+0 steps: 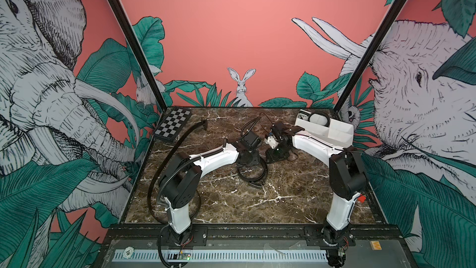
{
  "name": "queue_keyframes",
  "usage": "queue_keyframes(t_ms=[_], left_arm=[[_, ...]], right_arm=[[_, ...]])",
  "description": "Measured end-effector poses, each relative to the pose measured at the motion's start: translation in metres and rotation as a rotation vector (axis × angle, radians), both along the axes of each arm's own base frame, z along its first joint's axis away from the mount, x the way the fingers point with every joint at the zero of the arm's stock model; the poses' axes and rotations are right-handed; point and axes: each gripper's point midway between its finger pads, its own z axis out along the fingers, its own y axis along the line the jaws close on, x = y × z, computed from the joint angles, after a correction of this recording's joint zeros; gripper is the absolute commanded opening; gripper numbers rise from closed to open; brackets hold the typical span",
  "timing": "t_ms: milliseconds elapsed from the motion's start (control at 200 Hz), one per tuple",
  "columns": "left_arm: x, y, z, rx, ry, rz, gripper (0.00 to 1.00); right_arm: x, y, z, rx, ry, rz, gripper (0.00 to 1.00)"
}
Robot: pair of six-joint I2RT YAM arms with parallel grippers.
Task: Place the belts into the storage roll
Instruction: Roll the belt at the center of the board.
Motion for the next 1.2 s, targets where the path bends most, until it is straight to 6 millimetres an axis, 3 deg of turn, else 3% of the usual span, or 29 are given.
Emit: queue_keyframes(t_ms=[115, 305, 400, 645, 940, 1200], left_arm=[[-0.006, 0.002, -0.008, 0.015, 0.018, -0.037, 0.62], [-0.005, -0.012, -0.023, 0.013, 0.048, -0.119, 0.65], [-0.003, -0.015, -0.028, 0.019, 0.046, -0.138, 0.69], [0.015, -0.029, -0.019, -0.029, 0.007, -0.118, 0.7], [0.013, -0.022, -0.03, -0.034, 0.047, -0.03, 0.68], [0.015, -0.03, -0.028, -0.087, 0.059, 0.008, 0.68]], right_arm=[[-0.011, -0.001, -0.01, 0.023, 0.024, -0.041, 0.5], [-0.028, -0.002, -0.035, 0.038, 0.081, -0.088, 0.49], [-0.027, 0.001, -0.037, 0.056, 0.077, -0.098, 0.48], [-0.022, 0.004, -0.036, 0.073, 0.059, -0.114, 0.48], [-0.021, 0.004, -0.036, 0.074, 0.058, -0.117, 0.48], [-0.022, 0.004, -0.038, 0.073, 0.06, -0.12, 0.48]])
